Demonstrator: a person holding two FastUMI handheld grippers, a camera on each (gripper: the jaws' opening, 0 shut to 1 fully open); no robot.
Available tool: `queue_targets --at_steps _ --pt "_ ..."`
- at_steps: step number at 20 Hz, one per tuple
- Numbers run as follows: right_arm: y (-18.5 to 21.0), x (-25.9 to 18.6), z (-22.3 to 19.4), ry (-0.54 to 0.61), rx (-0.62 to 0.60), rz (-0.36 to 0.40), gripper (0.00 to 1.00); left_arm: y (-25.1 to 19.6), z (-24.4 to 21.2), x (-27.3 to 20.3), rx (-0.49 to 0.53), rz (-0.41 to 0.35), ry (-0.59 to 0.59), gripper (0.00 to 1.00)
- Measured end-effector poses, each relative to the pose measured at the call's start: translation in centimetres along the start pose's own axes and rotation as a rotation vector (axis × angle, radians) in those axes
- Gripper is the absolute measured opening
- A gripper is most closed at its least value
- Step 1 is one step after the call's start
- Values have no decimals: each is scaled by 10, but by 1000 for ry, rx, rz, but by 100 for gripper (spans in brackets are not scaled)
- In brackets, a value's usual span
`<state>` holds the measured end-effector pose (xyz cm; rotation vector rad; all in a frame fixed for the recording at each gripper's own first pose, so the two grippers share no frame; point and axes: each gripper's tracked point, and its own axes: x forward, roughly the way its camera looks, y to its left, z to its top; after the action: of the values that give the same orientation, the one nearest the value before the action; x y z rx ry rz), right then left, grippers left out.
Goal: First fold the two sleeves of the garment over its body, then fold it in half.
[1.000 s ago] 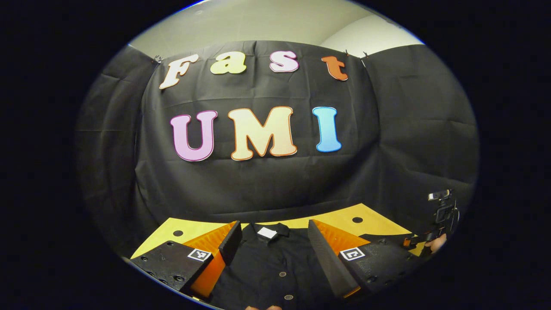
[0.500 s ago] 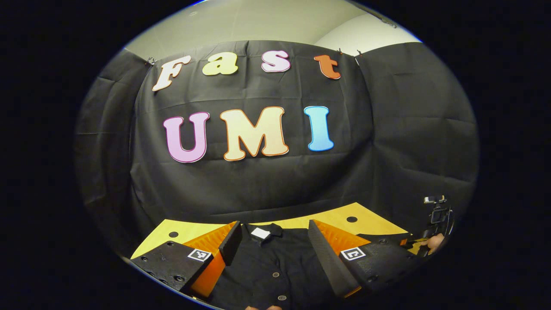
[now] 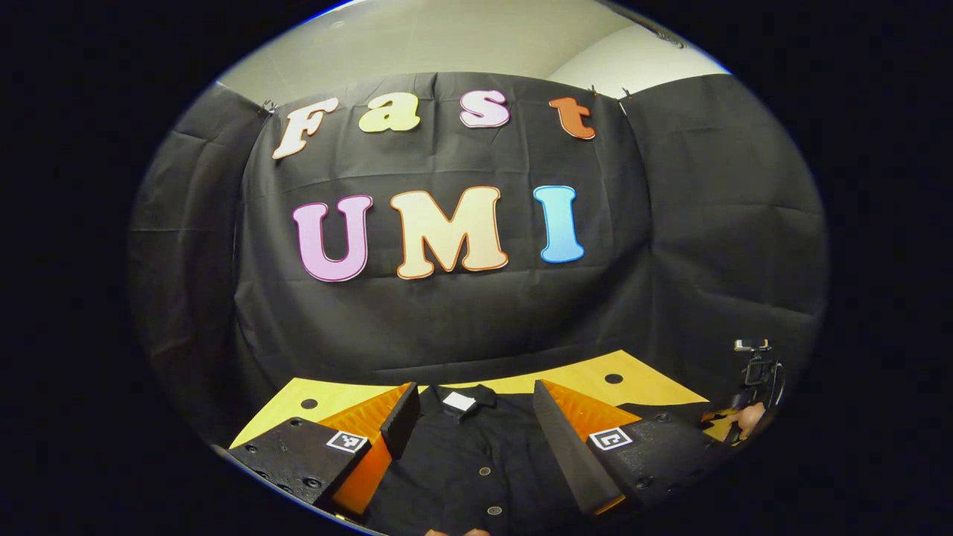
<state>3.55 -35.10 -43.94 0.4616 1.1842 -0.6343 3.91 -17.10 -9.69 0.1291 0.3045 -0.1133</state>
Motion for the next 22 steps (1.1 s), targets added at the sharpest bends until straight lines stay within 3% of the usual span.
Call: queue_targets --at_steps 1,2,13,18,22 --pt "1 5 0 0 3 6 4 2 1 -1 1 3 -2 92" --pt "1 5 -1 3 -5 16 3 4 2 -2 2 7 -5 94" --pt "9 -11 4 -16 -28 30 2 32 0 -15 -30 43 -22 94" --pt "44 -34 18 -75 -84 60 2 62 -9 -24 -73 83 -20 92" --pt "93 -59 25 -108 -124 121 2 84 -10 -27 -95 107 -33 94"
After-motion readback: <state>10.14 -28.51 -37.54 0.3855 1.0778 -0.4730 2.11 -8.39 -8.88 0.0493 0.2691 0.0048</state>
